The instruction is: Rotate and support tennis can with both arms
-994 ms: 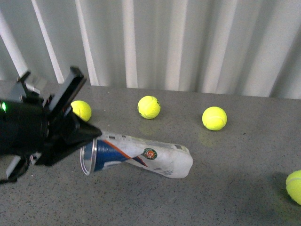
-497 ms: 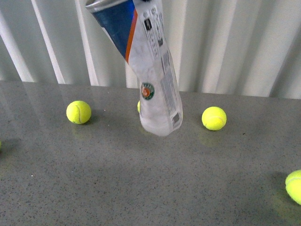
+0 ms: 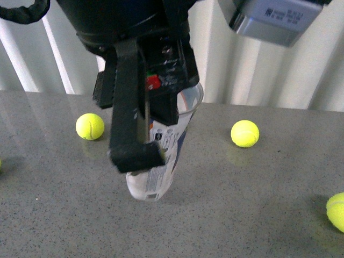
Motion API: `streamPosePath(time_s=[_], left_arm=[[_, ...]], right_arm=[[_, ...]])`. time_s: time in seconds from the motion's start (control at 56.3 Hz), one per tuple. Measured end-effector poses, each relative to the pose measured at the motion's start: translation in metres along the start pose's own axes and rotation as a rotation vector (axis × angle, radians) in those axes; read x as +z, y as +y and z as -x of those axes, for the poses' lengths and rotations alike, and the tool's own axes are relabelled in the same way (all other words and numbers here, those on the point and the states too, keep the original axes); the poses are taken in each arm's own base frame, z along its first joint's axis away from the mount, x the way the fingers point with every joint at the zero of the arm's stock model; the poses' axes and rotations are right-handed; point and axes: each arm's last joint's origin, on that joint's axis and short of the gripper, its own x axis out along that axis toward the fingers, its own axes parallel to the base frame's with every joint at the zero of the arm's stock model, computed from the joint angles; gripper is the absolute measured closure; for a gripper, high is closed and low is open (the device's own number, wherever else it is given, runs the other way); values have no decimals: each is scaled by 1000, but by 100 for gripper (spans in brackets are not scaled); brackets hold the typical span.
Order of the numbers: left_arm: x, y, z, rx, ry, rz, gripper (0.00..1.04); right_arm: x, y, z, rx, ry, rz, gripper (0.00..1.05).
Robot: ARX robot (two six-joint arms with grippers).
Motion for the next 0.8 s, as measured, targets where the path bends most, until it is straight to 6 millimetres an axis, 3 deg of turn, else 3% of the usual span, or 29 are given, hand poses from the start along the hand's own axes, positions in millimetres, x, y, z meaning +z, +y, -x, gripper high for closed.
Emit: streamPosePath(time_s=[0.231, 0.355, 0.799], left_arm=[[-1, 3, -18, -100, 26, 11, 101], [7, 15, -25, -94, 4, 48, 101], [15, 29, -54, -109, -25, 161, 101]], right_arm=[[0, 0, 0, 0, 0, 0, 7], [0, 0, 0, 0, 0, 0, 7], [0, 0, 0, 0, 0, 0, 7]])
